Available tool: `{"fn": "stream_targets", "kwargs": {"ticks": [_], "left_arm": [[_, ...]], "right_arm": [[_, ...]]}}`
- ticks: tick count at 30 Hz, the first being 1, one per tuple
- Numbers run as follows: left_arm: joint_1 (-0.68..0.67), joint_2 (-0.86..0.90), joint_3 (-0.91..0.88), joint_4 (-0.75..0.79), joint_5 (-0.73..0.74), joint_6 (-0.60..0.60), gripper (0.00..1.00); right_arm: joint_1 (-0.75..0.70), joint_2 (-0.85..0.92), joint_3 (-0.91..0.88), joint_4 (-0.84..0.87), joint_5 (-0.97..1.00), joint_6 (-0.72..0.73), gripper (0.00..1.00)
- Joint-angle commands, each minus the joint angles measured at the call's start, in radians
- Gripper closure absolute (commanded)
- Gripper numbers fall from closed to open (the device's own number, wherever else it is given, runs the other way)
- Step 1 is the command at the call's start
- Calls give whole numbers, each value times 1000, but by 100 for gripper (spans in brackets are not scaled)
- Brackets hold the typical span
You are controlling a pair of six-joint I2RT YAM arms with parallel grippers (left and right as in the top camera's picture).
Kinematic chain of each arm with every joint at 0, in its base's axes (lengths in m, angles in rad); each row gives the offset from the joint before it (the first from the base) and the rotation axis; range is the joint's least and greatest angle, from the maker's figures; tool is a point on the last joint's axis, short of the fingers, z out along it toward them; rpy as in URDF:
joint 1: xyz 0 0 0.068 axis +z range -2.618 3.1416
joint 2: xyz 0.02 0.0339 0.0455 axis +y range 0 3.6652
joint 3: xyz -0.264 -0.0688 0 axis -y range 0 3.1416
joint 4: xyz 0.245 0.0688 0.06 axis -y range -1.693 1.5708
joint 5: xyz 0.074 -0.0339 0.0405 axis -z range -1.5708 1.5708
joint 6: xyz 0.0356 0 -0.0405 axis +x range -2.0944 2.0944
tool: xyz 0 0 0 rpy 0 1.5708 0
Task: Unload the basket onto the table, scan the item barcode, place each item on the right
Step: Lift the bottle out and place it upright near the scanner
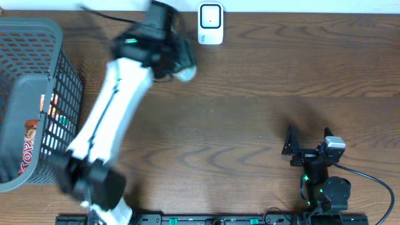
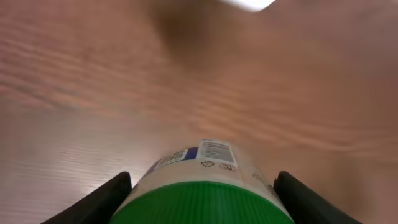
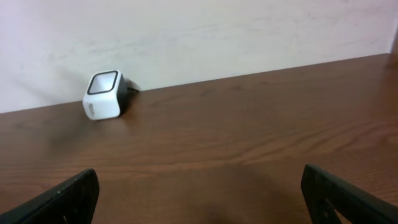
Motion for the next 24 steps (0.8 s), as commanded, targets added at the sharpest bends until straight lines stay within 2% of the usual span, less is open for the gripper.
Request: {"fn": "stream_targets", "kwargs": {"ticks": [1, 9, 11, 15, 21, 24], "left_arm": [[-57, 107, -5, 7, -200, 27, 35], [-136, 348, -5, 126, -206, -6, 36], [-151, 380, -5, 135, -206, -54, 36], [-180, 409, -5, 133, -224, -237, 36], [-227, 409, -5, 35, -314, -693, 36], [-247, 409, -5, 1, -321, -859, 35]], "right_arm": [[14, -6, -1, -4, 0, -7, 1], [14, -6, -1, -4, -1, -7, 1], [14, -6, -1, -4, -1, -7, 1], [14, -6, -1, -4, -1, -7, 1], [14, -6, -1, -4, -1, -7, 1], [14, -6, -1, -4, -1, -7, 1]]}}
